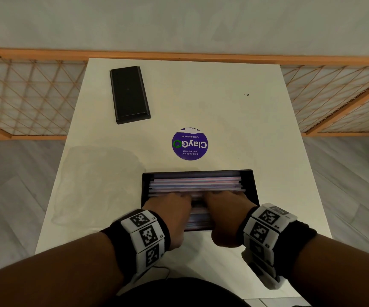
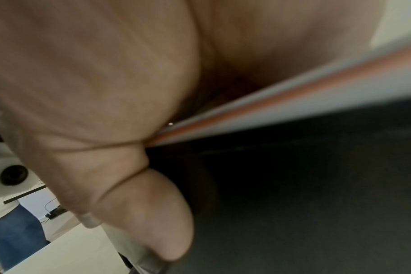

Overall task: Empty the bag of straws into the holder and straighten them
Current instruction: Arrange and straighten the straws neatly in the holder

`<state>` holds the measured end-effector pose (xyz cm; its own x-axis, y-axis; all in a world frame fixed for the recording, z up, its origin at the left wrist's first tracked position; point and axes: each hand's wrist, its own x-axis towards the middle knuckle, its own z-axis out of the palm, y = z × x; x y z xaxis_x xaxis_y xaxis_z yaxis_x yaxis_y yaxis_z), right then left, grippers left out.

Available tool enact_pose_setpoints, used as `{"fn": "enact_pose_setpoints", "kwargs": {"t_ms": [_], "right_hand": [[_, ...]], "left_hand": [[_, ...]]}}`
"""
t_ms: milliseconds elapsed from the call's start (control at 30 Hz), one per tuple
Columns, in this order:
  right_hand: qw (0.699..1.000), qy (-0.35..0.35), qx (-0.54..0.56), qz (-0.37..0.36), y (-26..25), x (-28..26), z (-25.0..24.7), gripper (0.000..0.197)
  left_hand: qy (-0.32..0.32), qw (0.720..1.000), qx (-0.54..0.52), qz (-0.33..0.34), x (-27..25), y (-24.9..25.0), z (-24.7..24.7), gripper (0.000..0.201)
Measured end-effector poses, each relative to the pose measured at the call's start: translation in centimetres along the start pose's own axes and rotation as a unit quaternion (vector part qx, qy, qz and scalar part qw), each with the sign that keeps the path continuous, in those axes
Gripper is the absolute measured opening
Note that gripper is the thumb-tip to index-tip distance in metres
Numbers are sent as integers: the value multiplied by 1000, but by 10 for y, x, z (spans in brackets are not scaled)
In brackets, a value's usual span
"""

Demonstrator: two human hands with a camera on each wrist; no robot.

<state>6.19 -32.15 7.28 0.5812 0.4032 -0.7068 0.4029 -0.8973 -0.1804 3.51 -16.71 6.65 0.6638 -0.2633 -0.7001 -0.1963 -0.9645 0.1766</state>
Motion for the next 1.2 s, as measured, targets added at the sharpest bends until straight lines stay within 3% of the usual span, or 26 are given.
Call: {"fn": "enact_pose_setpoints", "kwargs": {"t_ms": [200, 300, 400, 533, 700, 933, 1067, 1200], "right_hand": [[999, -13, -36, -3, -6, 0, -3, 38], [999, -7, -30, -13, -6, 1, -2, 37], [999, 29, -18, -36, -12, 1, 6, 36], [995, 82, -47, -22, -3, -5, 20, 57], [989, 117, -88, 7, 9, -13, 27, 52], [994, 100, -42, -15, -4, -5, 31, 46], [996, 79, -38, 5, -4, -2, 27, 34], [998, 47, -18, 26, -1, 0, 23, 43]], "left_hand": [[13, 1000, 15, 6, -2, 3, 1, 41], [54, 998, -1, 21, 2, 9, 6, 53], [52, 997, -47, 22, 6, 12, 12, 59], [52, 998, -14, 17, 3, 3, 17, 61], [69, 998, 5, 8, -7, -4, 22, 58], [116, 992, 33, 43, -5, 6, 27, 64], [84, 996, 1, 23, -3, 1, 25, 51], [59, 998, -22, 12, -3, 0, 22, 42]]}}
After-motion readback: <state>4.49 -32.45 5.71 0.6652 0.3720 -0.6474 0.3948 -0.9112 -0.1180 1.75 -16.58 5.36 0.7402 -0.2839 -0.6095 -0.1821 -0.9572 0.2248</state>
